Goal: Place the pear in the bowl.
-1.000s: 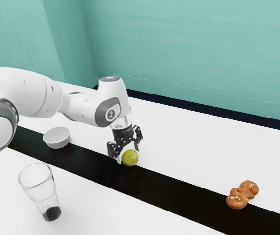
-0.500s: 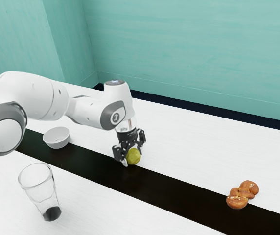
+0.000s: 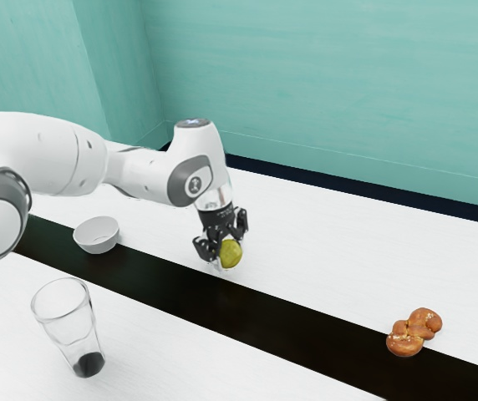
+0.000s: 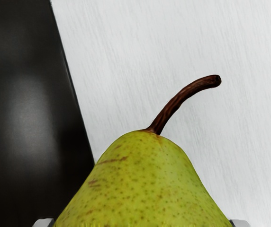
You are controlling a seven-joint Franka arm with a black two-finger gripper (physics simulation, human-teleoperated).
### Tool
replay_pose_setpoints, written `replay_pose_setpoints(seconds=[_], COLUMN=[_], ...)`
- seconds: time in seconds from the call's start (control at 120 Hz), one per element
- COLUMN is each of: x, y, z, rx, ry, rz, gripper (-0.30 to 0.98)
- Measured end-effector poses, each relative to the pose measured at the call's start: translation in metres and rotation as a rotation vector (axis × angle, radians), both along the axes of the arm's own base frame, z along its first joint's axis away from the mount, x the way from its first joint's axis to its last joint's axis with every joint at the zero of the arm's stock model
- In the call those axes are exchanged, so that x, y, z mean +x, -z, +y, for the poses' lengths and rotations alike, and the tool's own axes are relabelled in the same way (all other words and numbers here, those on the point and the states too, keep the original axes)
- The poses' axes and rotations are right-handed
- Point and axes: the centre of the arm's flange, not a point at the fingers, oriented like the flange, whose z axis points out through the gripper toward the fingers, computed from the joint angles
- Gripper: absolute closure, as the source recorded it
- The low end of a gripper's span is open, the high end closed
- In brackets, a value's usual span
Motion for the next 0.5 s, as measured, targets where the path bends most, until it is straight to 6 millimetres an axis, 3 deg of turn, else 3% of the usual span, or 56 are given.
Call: replay_pose_setpoints(seconds=[0.108, 0.175, 0.275, 0.367, 0.5], x=[0.0, 0.0, -0.001, -0.001, -0.001], y=[-0.034, -0.049, -0.065, -0.075, -0.073], z=[0.014, 0.036, 0.079, 0.131, 0.205], rx=[0.01, 0.027, 0.057, 0.09, 0.111], ry=[-0.018, -0.048, -0.107, -0.178, -0.266], rz=[-0.028, -0.035, -0.039, -0.032, -0.016], gripper=[0.35, 0.36, 0.36, 0.37, 0.36])
